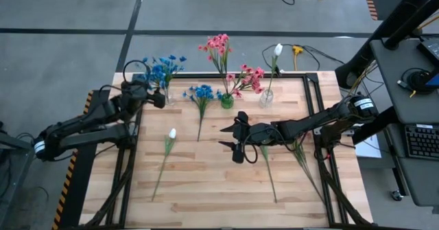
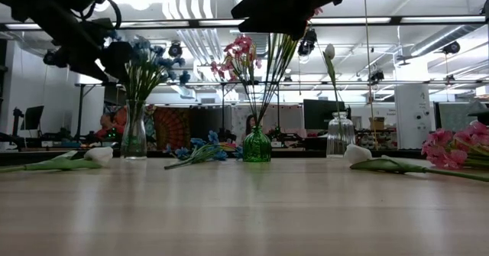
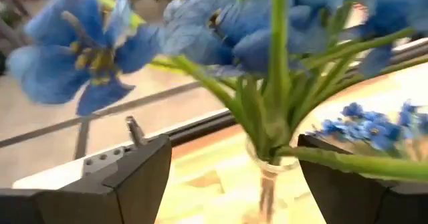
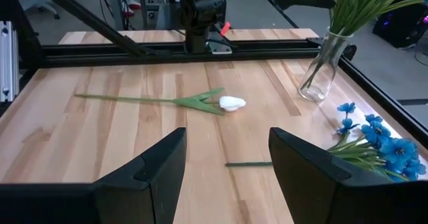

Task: Sort flowers into vase by color
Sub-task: Put the bottom blue flowers into the left transparent vase, then put the right white flower into the right transparent vase

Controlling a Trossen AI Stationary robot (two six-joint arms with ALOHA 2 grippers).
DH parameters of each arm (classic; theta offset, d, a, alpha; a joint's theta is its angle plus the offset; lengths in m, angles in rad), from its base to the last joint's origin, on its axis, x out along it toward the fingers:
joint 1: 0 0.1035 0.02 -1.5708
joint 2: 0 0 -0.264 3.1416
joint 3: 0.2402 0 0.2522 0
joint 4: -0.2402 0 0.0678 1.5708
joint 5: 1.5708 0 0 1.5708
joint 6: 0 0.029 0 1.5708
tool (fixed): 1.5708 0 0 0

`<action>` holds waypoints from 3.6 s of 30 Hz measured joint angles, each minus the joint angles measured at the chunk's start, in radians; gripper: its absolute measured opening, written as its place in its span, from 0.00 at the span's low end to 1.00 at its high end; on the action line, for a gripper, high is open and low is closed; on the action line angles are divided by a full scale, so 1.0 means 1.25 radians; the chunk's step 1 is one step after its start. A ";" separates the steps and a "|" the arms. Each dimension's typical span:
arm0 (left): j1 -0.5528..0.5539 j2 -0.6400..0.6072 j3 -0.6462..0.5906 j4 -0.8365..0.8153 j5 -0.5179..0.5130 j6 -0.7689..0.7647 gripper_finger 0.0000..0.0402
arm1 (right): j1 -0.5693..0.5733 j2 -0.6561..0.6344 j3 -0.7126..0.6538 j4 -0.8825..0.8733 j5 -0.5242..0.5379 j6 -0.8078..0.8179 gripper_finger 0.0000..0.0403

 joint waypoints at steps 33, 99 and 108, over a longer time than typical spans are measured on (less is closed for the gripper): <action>-0.050 -0.036 0.329 -0.549 0.195 -0.260 0.75 | -0.022 -0.195 0.001 -0.276 -0.018 0.222 0.51; -0.815 0.656 0.318 -0.041 0.052 -0.500 0.75 | 0.154 -0.172 -0.048 -0.973 -0.064 0.948 0.51; -0.815 0.750 0.318 -0.025 0.052 -0.488 0.75 | 0.207 -0.145 -0.049 -0.884 -0.069 1.030 0.51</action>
